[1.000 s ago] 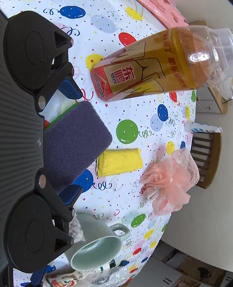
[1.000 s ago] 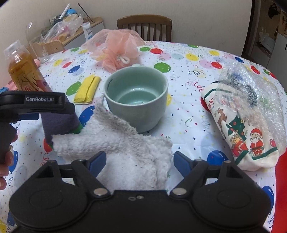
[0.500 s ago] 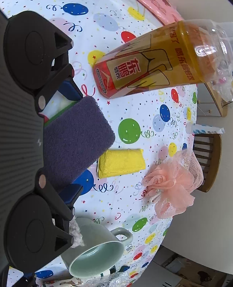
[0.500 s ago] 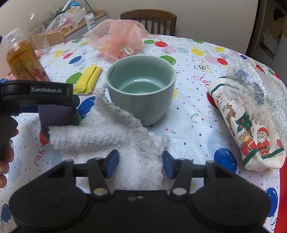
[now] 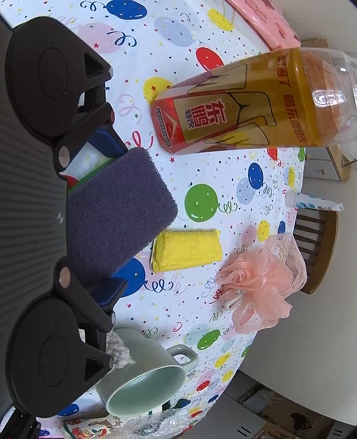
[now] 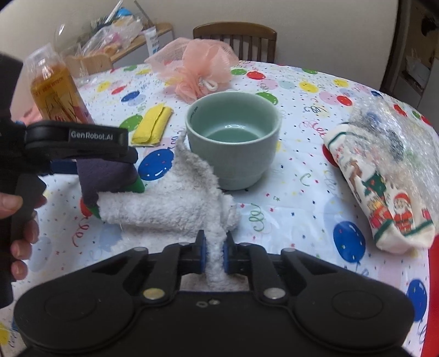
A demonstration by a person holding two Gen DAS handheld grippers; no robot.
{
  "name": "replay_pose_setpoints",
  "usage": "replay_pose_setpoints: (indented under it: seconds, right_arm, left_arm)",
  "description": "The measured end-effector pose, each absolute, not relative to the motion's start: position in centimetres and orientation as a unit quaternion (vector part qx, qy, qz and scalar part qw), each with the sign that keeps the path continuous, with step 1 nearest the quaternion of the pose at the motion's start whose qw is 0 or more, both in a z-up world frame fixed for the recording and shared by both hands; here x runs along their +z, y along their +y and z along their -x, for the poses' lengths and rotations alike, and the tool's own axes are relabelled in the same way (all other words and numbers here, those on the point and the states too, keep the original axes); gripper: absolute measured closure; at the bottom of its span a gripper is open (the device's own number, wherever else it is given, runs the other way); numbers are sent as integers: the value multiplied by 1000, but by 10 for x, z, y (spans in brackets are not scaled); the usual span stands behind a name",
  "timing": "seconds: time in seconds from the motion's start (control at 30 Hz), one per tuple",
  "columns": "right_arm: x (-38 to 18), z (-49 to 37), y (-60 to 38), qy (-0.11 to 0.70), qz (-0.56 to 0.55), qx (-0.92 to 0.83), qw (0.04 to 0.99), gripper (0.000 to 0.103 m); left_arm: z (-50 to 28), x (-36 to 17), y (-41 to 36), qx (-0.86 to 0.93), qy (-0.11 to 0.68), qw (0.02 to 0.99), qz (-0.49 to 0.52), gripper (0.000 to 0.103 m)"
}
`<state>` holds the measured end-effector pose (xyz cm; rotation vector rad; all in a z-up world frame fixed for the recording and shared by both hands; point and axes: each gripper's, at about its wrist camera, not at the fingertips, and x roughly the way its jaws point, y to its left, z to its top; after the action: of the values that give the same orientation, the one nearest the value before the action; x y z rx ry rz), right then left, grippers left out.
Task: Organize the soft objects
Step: 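Grasp the purple sponge with the left gripper while the right grasps the grey cloth, then carry the sponge and grey cloth in both grippers over the red box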
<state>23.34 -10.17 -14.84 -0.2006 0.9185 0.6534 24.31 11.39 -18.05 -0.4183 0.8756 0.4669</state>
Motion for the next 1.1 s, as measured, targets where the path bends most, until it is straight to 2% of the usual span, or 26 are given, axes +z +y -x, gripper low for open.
replay_pose_setpoints:
  seconds: [0.57,0.9,1.1]
  right_arm:
    - [-101,-191,-196,412,-40,286,864,94]
    - [-59,-169,-262,374,-91,266,884,94]
    - [-30,-164,-308,341,-115,245,900,94]
  left_arm:
    - [-198,-166,104,171,415,866,220,9]
    - [-179,-124,64,104,410,877,230,9]
    - [-176,-86,26,47,385,901,196,9]
